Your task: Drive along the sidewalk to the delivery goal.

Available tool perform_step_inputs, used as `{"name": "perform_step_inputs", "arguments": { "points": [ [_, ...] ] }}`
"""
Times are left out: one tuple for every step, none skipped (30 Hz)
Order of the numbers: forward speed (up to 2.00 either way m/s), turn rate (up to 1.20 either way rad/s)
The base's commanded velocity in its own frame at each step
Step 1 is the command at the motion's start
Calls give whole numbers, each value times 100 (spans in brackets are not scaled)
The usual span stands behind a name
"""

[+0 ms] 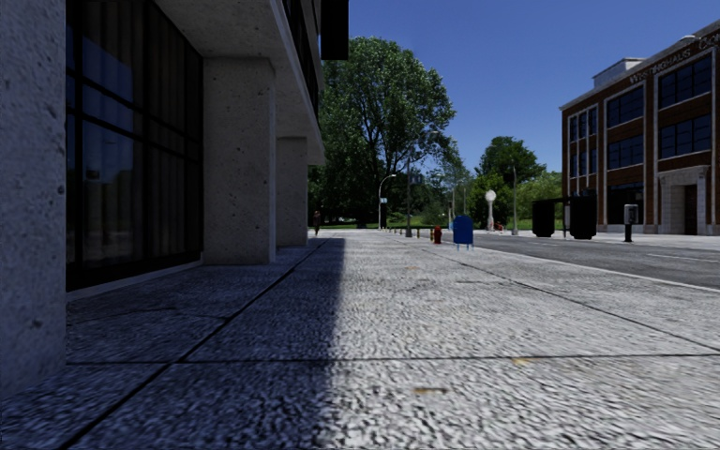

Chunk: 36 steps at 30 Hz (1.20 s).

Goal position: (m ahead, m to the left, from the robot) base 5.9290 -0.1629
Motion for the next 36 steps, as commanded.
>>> {"name": "perform_step_inputs", "arguments": {
  "points": [
    [200,0],
    [200,0],
    [200,0],
    [200,0],
    [200,0],
    [200,0],
    [200,0],
    [200,0],
    [200,0],
    [200,0],
    [200,0],
    [200,0],
    [200,0],
    [200,0],
    [200,0],
    [200,0],
    [200,0],
    [200,0],
    [200,0],
    [200,0],
    [200,0],
    [200,0],
    [200,0],
    [200,0],
    [200,0],
    [200,0],
    [200,0],
    [200,0],
    [200,0],
    [200,0],
    [200,0],
    [200,0],
    [200,0],
    [200,0],
    [200,0],
    [200,0]
  ]
}}
